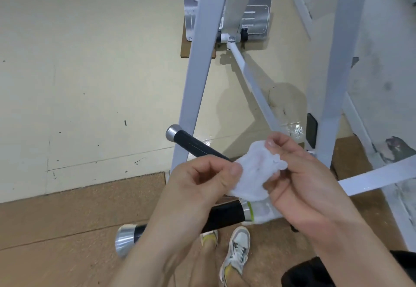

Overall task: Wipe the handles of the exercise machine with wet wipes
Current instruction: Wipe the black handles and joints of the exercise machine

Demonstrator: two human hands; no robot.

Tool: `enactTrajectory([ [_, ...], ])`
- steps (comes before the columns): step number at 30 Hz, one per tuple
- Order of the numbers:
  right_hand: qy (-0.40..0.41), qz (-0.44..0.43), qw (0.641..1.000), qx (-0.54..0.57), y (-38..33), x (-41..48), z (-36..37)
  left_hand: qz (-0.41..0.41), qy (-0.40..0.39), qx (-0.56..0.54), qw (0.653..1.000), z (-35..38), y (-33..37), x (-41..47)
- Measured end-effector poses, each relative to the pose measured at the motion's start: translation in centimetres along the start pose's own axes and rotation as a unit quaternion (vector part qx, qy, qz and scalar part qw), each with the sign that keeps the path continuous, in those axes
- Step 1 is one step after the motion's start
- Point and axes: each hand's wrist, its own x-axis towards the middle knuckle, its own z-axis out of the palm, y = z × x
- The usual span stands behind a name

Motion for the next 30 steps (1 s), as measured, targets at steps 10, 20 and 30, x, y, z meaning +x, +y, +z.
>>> enactTrajectory([
  [10, -0.008, 0.083, 0.986, -0.144, 0.5, 3.8, 3.5, 0.274, -0.044, 0.378, 0.883, -4.3, 2.6, 4.6],
  [20, -0.131, -0.055, 0.837, -0.529, -0.9, 7.1, 4.6, 0.038, 0.046, 0.219, 0.974, -6.9, 1.1, 6.9],
  [30, -0.193, -0.093, 0.798, -0.564, 2.1, 8.5, 6.9, -0.077, 0.080, -0.015, 0.994, -8.8, -1.2, 7.0],
])
